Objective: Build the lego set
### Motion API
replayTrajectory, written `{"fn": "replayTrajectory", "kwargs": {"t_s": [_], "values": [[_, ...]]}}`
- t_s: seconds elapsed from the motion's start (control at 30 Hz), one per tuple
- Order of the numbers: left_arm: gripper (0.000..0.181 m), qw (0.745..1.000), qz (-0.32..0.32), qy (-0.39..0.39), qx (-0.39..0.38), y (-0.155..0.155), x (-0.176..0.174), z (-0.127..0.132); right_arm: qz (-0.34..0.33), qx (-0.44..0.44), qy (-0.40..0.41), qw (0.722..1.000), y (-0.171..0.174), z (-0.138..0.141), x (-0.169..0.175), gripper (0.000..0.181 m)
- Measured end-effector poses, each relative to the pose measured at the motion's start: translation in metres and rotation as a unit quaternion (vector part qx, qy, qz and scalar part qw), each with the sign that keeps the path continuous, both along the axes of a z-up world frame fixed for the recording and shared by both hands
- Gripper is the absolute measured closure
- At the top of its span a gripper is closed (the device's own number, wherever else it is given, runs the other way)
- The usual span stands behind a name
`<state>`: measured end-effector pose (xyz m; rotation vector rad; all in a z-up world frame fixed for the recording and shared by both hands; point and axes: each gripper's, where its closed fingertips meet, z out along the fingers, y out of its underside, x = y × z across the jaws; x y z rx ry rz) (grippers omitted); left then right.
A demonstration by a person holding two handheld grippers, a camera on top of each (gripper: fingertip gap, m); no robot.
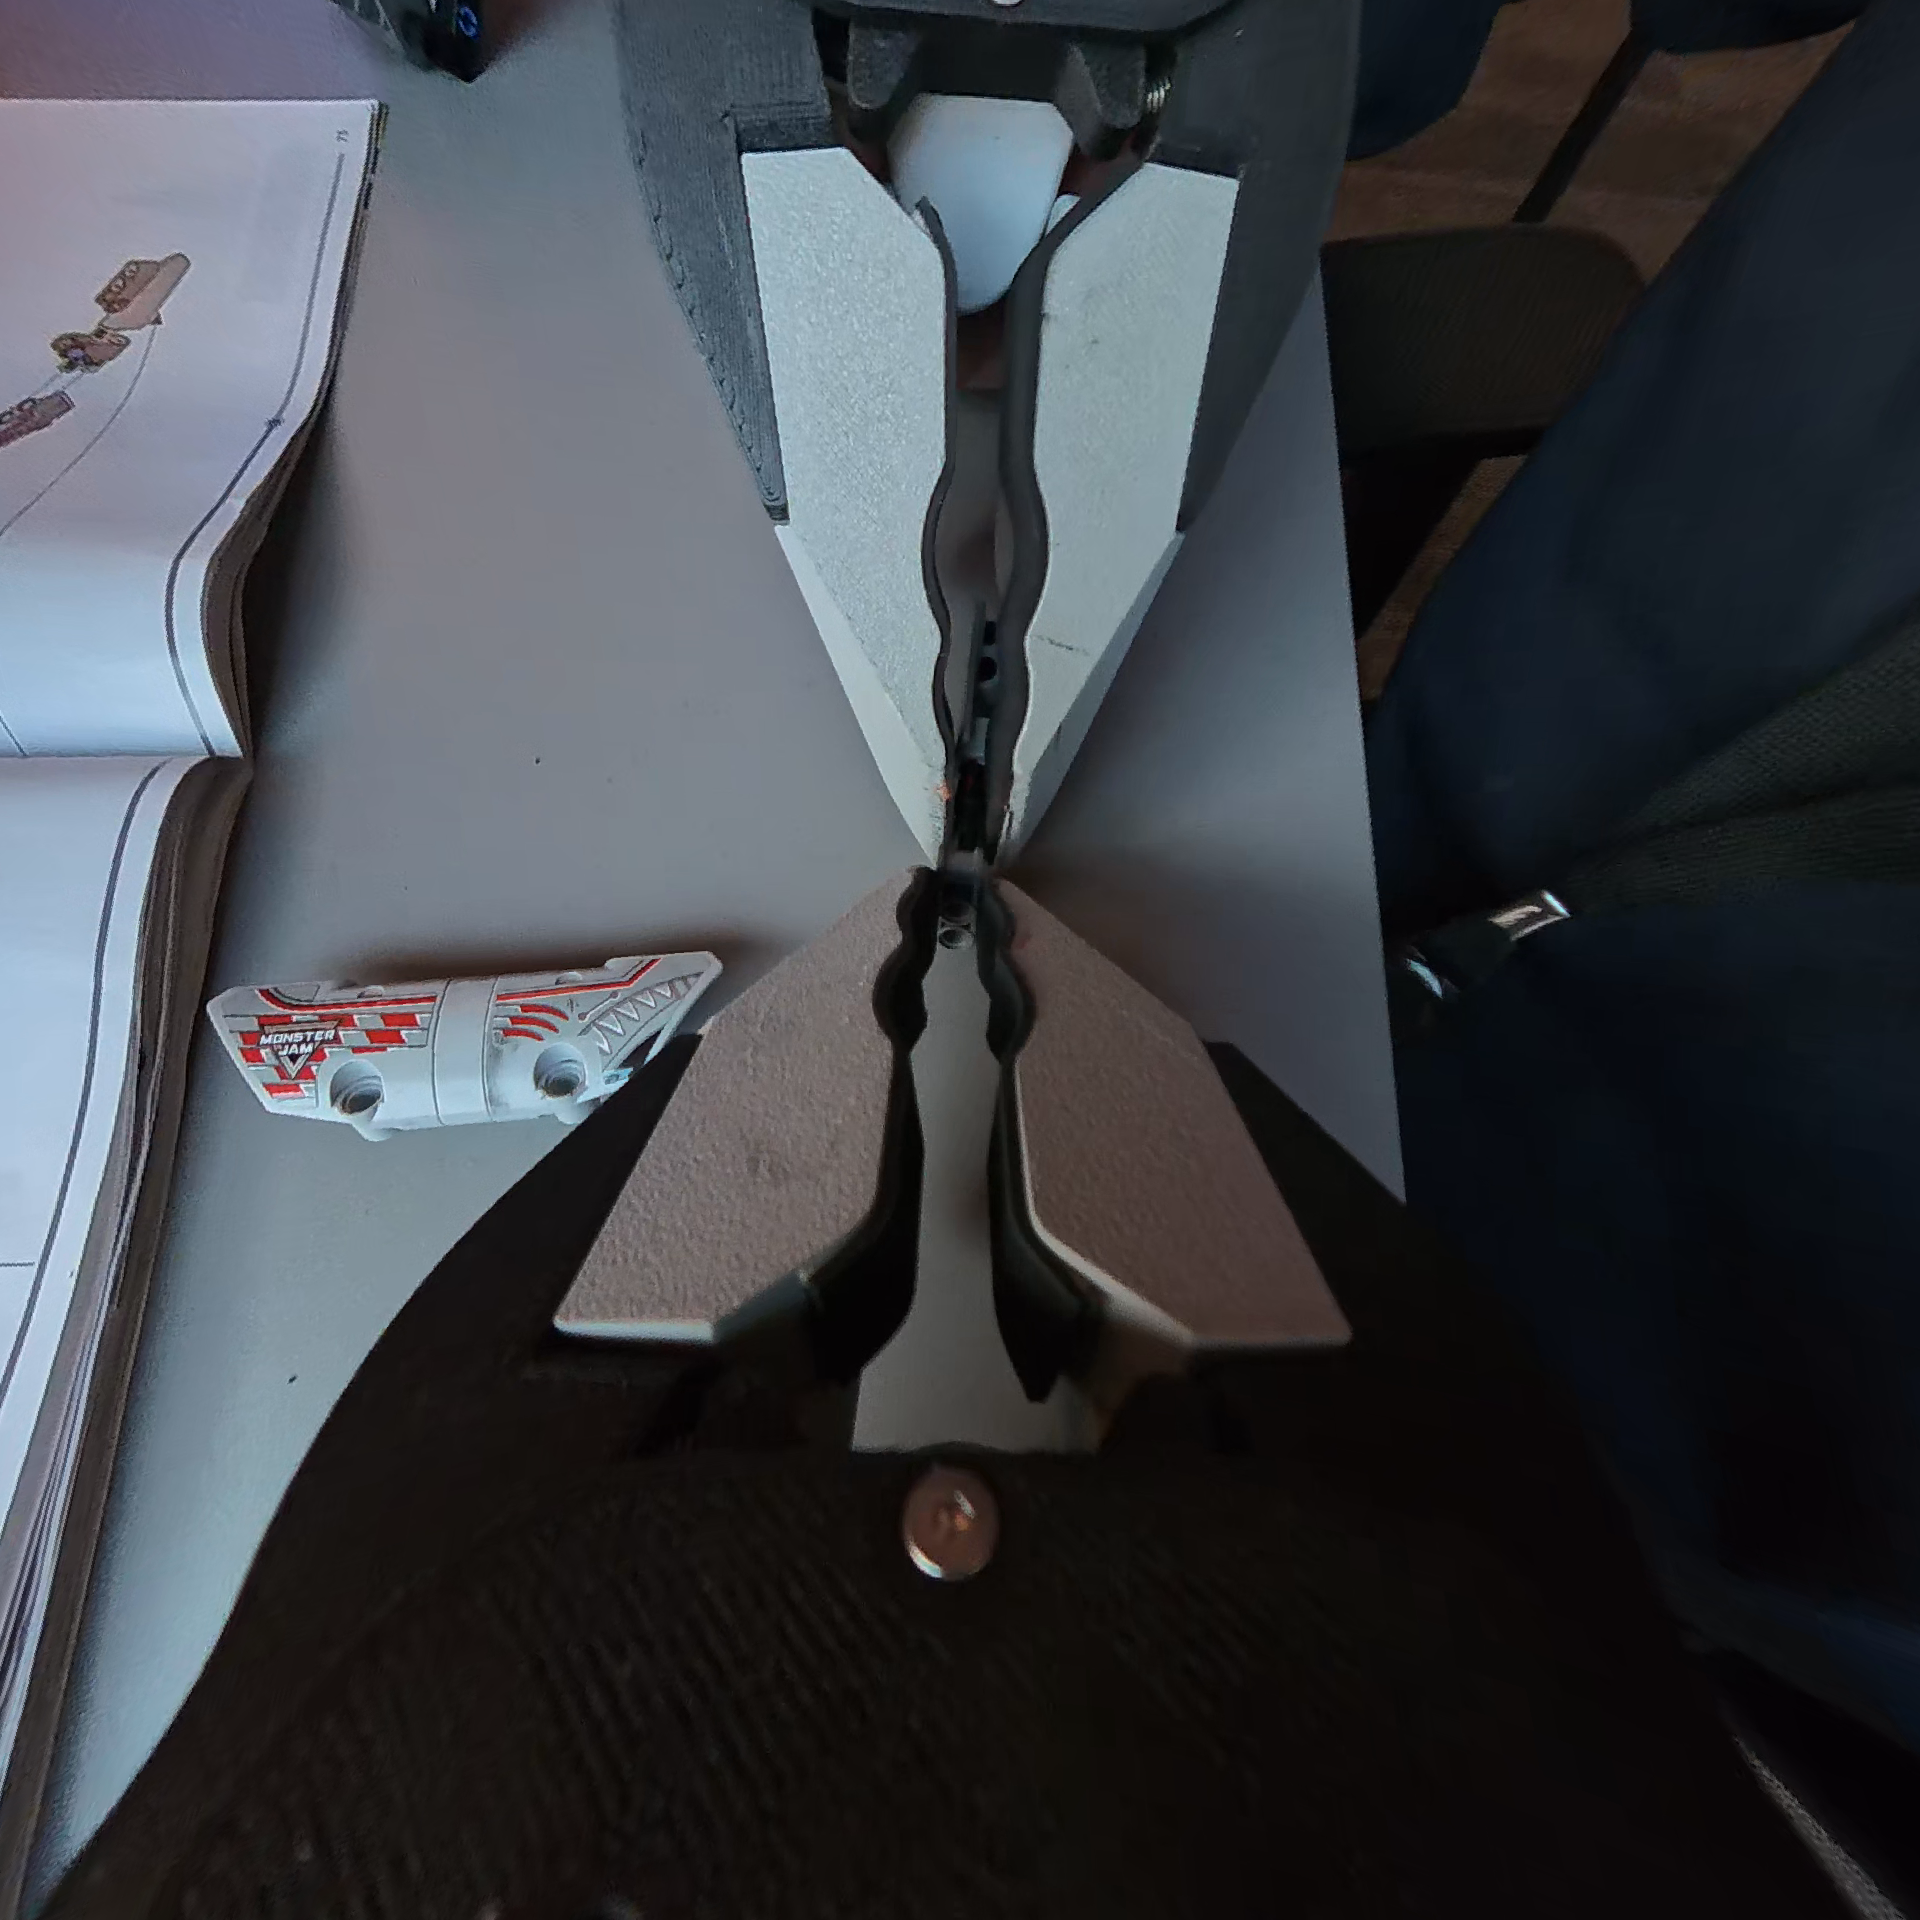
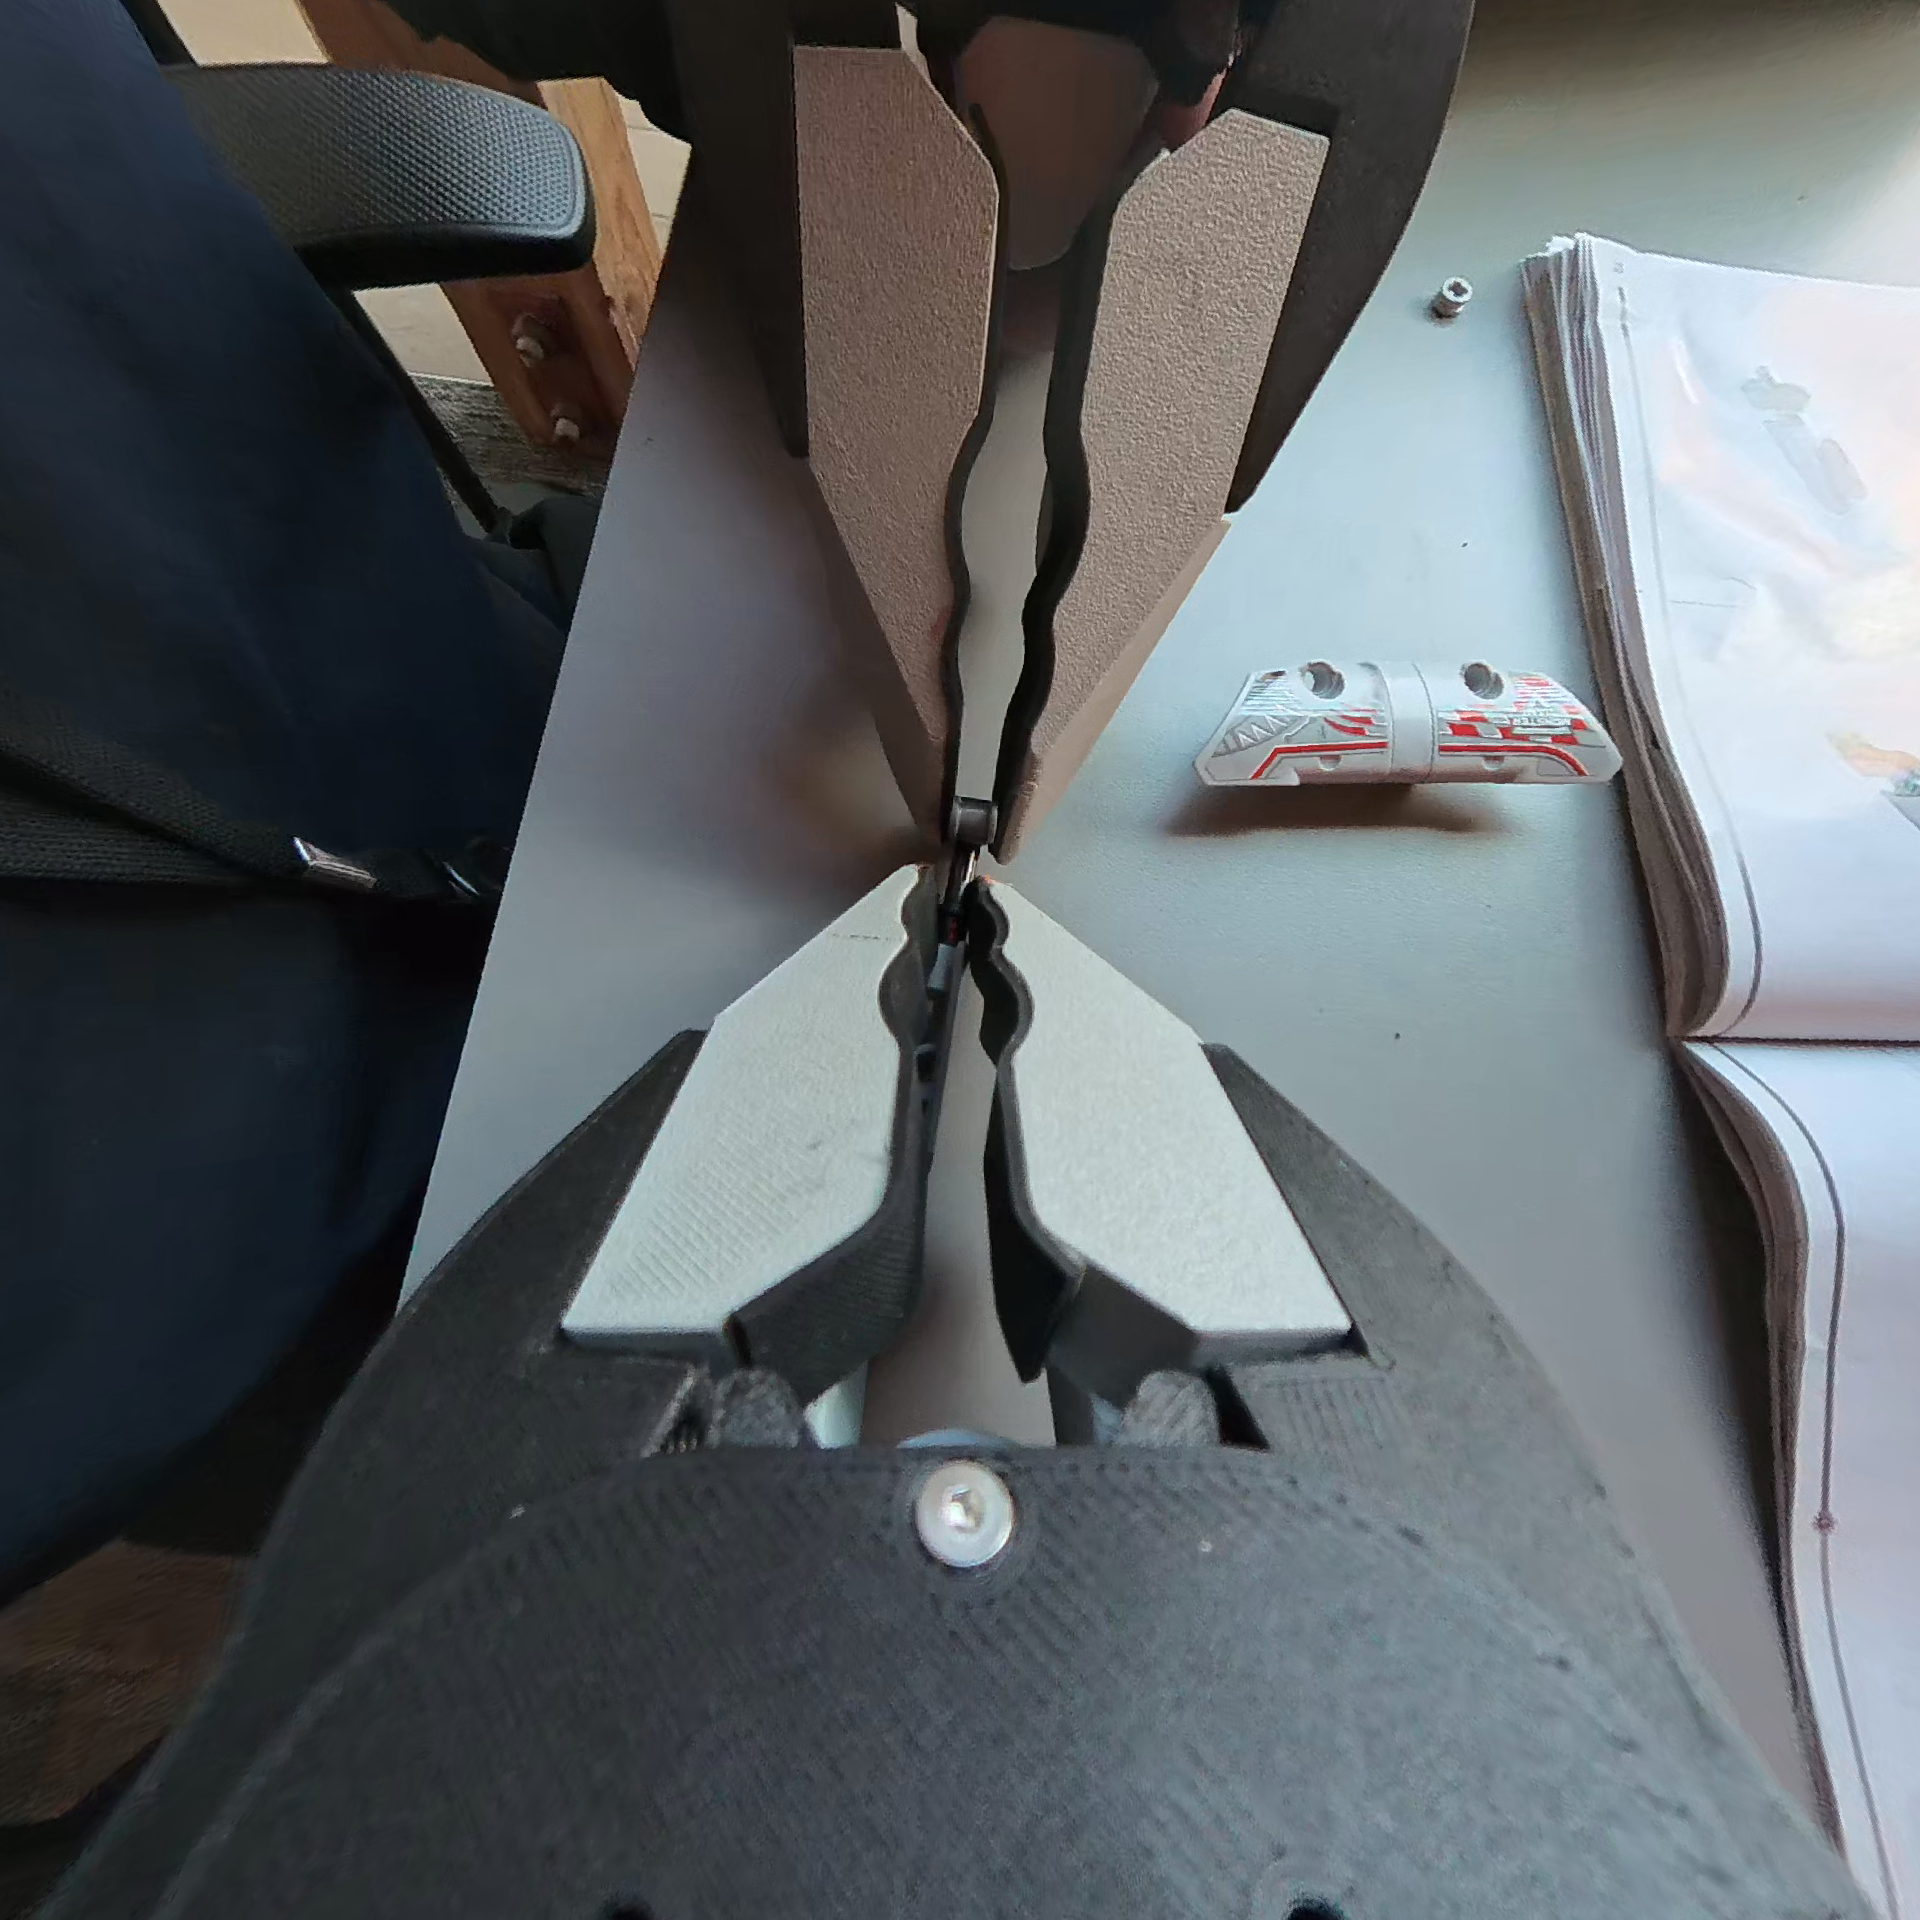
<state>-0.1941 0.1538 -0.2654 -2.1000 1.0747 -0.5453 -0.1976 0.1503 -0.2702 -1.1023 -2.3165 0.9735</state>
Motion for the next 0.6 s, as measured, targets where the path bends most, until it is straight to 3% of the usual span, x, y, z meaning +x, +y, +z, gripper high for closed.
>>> {"fn": "replayTrajectory", "kwargs": {"t_s": [0.13, 0.27, 0.6], "values": [[0.177, 0.999, 0.004, -0.02, 0.029, 0.001, -0.001, 0.01, -0.001, -0.016, 0.03, 0.999, 0.0, 0.011, -0.001, 0.178], [0.176, 0.994, 0.004, -0.104, 0.042, 0.001, 0.004, 0.033, 0.007, -0.066, 0.059, 0.996, -0.003, 0.029, -0.003, 0.178], [0.176, 0.994, 0.039, -0.084, 0.05, 0.013, -0.002, 0.028, -0.015, -0.066, 0.055, 0.996, 0.009, 0.025, -0.009, 0.177]]}}
